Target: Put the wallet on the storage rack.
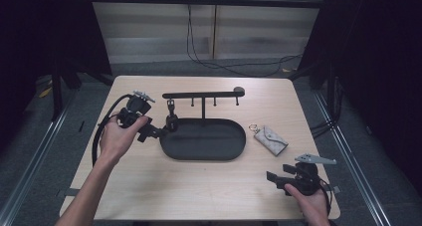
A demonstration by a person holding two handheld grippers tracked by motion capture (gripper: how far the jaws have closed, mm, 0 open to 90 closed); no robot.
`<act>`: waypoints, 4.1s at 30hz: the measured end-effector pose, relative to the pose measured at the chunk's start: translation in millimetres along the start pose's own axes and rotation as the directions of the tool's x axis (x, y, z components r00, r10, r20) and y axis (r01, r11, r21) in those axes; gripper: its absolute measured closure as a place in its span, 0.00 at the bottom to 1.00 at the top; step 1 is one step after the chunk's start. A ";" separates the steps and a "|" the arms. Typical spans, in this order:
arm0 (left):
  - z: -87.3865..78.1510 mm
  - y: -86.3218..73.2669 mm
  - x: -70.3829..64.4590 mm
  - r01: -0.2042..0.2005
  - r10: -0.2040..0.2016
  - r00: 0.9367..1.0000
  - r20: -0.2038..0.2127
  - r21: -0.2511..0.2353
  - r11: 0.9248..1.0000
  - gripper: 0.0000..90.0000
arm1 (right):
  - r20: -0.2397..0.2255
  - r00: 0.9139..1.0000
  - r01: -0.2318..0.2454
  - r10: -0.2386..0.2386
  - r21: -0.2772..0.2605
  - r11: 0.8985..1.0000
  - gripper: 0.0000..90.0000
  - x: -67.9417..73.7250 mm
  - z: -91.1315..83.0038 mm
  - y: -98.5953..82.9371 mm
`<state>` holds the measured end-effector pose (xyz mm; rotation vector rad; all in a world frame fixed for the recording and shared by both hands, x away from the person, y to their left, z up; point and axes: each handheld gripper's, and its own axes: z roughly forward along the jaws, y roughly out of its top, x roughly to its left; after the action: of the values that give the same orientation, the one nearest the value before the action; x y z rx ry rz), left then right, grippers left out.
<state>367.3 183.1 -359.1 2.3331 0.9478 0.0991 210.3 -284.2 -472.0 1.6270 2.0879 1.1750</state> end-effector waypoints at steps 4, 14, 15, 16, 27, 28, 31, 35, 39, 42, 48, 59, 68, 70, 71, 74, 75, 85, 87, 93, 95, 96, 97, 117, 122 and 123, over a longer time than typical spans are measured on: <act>-2.0 -16.5 0.5 0.037 -0.036 0.999 0.016 -0.075 0.997 0.20 | 0.003 1.000 -0.009 0.009 -0.006 1.000 0.24 -0.7 -2.4 -1.0; 8.4 -54.1 -4.8 0.063 -0.060 0.998 0.023 -0.190 0.980 0.21 | 0.007 1.000 -0.030 0.030 -0.011 0.999 0.24 -4.4 -1.0 0.7; 8.5 -59.3 -8.1 0.049 -0.052 0.999 -0.007 -0.205 0.977 0.22 | 0.007 1.000 -0.029 0.030 -0.011 1.000 0.24 -4.4 -1.0 0.7; 8.3 -63.5 -10.1 0.054 -0.054 0.999 0.002 -0.217 0.975 0.24 | 0.012 1.000 -0.029 0.029 -0.011 1.000 0.24 -4.2 -1.0 0.6; 13.1 -119.8 -10.1 0.165 -0.155 0.986 0.055 -0.271 0.948 0.25 | 0.019 1.000 -0.016 0.016 0.002 1.000 0.26 -2.6 -0.3 1.8; 13.3 -125.4 -10.2 0.179 -0.168 0.984 0.064 -0.282 0.942 0.25 | 0.022 1.000 -0.015 0.015 0.004 1.000 0.26 -2.2 0.0 2.0; 12.2 -139.5 -8.9 0.206 -0.186 0.978 0.096 -0.290 0.935 0.25 | 0.022 1.000 -0.014 0.014 0.001 1.000 0.26 -1.4 -0.2 2.7; 11.3 -156.4 -12.2 0.200 -0.186 0.980 0.075 -0.294 0.935 0.25 | 0.020 1.000 -0.014 0.015 -0.003 1.000 0.27 -1.4 -1.2 5.1; 9.3 -165.1 -11.5 0.203 -0.183 0.979 0.094 -0.285 0.937 0.25 | 0.029 1.000 -0.012 0.011 0.010 1.000 0.24 -3.5 0.5 13.0; 5.7 -166.8 -12.1 0.196 -0.186 0.981 0.062 -0.332 0.923 0.25 | 0.034 0.999 0.004 -0.005 0.035 0.999 0.22 -6.4 2.7 22.8; 10.1 -166.3 -14.4 0.187 -0.174 0.982 0.069 -0.305 0.934 0.26 | 0.042 0.999 -0.008 0.006 0.065 0.998 0.21 -17.6 7.5 43.3; 10.2 -166.2 -25.5 0.138 -0.120 0.989 0.081 -0.270 0.953 0.26 | 0.046 0.997 0.047 -0.054 0.152 0.987 0.26 -15.2 19.0 71.4; 9.8 -166.8 -29.6 0.107 -0.091 0.993 0.074 -0.256 0.961 0.26 | 0.047 0.996 0.060 -0.074 0.251 0.966 0.26 -14.7 25.6 93.8; 10.6 -166.6 -29.1 0.101 -0.086 0.994 0.070 -0.249 0.963 0.26 | 0.045 0.996 0.064 -0.079 0.267 0.962 0.26 -14.2 28.8 99.0; 11.4 -166.8 -28.7 0.108 -0.093 0.993 0.071 -0.251 0.962 0.26 | 0.041 0.996 0.070 -0.084 0.276 0.959 0.26 -14.7 30.8 101.5; 11.3 -167.3 -26.9 0.109 -0.097 0.993 0.064 -0.247 0.963 0.26 | 0.035 0.996 0.072 -0.087 0.301 0.951 0.25 -17.3 35.9 108.8; 11.3 -167.4 -26.6 0.111 -0.097 0.993 0.067 -0.249 0.962 0.26 | 0.041 0.995 0.074 -0.091 0.313 0.947 0.25 -18.1 37.8 111.1; 15.0 -168.0 -25.7 0.121 -0.105 0.991 0.077 -0.234 0.965 0.26 | 0.073 0.991 0.071 -0.110 0.410 0.909 0.27 -29.7 54.5 131.5; 14.9 -167.7 -26.1 0.121 -0.106 0.991 0.076 -0.233 0.965 0.26 | 0.085 0.989 0.076 -0.123 0.425 0.902 0.25 -30.0 57.5 134.5; 14.5 -167.9 -25.9 0.113 -0.099 0.992 0.072 -0.235 0.965 0.26 | 0.100 0.986 0.072 -0.133 0.463 0.883 0.21 -35.7 67.0 142.5; 14.6 -167.9 -25.7 0.122 -0.107 0.991 0.076 -0.235 0.964 0.26 | 0.095 0.987 0.071 -0.131 0.476 0.877 0.20 -37.7 69.8 143.7; 14.1 -168.0 -25.2 0.118 -0.104 0.992 0.072 -0.237 0.964 0.26 | 0.089 0.988 0.071 -0.129 0.478 0.875 0.20 -38.9 70.5 144.6; 13.2 -168.4 -25.2 0.120 -0.105 0.992 0.074 -0.245 0.962 0.26 | 0.085 0.989 0.070 -0.125 0.479 0.875 0.20 -39.4 70.7 145.3; 12.1 -168.1 -24.6 0.103 -0.086 0.993 0.082 -0.241 0.965 0.26 | 0.094 0.984 0.075 -0.151 0.550 0.832 0.25 -55.9 102.4 143.9; 13.0 -167.7 -25.4 0.097 -0.076 0.992 0.101 -0.232 0.968 0.26 | 0.113 0.978 0.079 -0.174 0.573 0.816 0.23 -53.2 112.3 141.9; 13.3 -167.5 -25.5 0.095 -0.073 0.992 0.101 -0.228 0.969 0.26 | 0.118 0.977 0.078 -0.176 0.573 0.816 0.23 -53.2 113.6 141.9</act>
<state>250.3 252.8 -460.8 2.0622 0.9353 0.0638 398.9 -274.3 -458.8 1.6910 2.5331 0.3565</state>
